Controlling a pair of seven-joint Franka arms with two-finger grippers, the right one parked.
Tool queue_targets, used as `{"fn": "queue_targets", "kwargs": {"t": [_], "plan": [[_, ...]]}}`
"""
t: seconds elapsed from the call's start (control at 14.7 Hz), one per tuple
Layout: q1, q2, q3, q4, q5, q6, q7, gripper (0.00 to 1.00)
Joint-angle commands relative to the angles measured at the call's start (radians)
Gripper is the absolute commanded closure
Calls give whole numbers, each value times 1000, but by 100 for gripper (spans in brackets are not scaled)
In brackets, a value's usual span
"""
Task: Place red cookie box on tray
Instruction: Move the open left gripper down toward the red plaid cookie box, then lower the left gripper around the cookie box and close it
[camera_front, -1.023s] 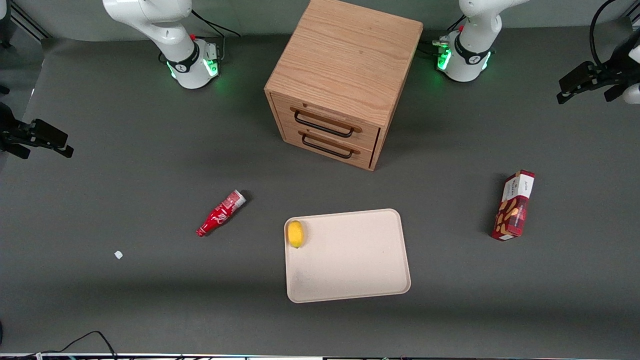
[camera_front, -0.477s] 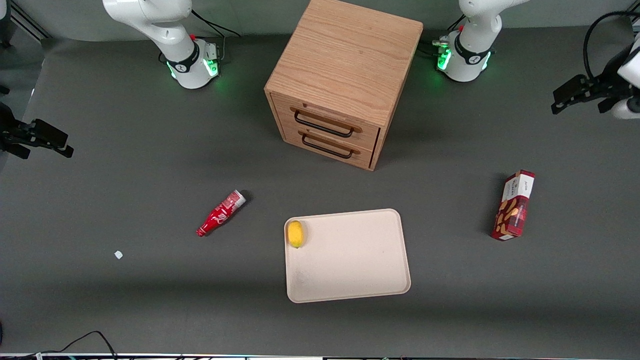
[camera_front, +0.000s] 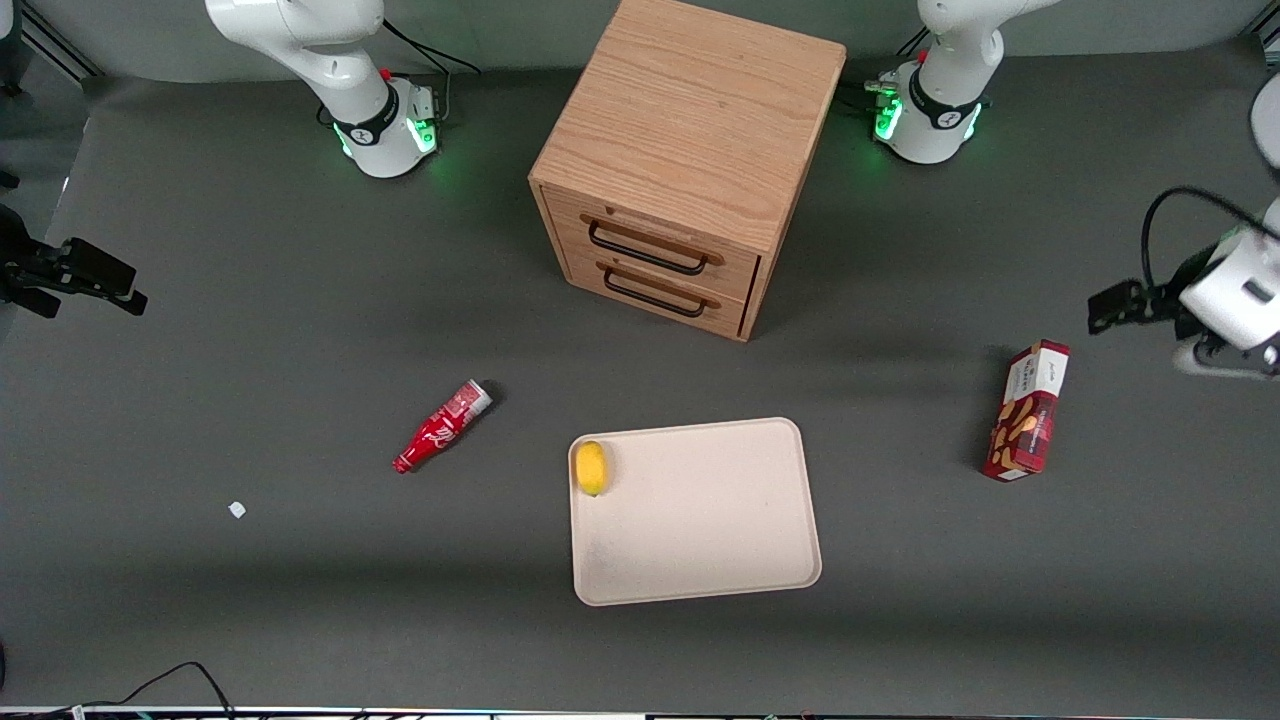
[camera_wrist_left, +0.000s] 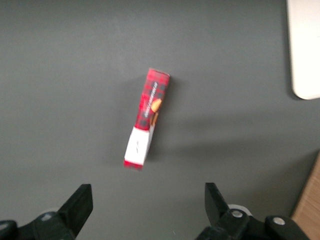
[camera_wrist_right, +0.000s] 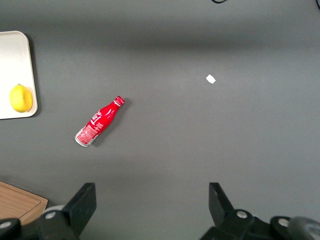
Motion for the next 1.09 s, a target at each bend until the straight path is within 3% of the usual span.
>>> {"fn": "queue_targets", "kwargs": {"t": [0.0, 0.55, 1.02], "plan": [[-5, 67, 18, -53, 22, 138, 66, 0], [-14, 164, 44, -295, 33, 560, 119, 0], [-19, 229, 73, -391, 102, 754, 120, 0]]}}
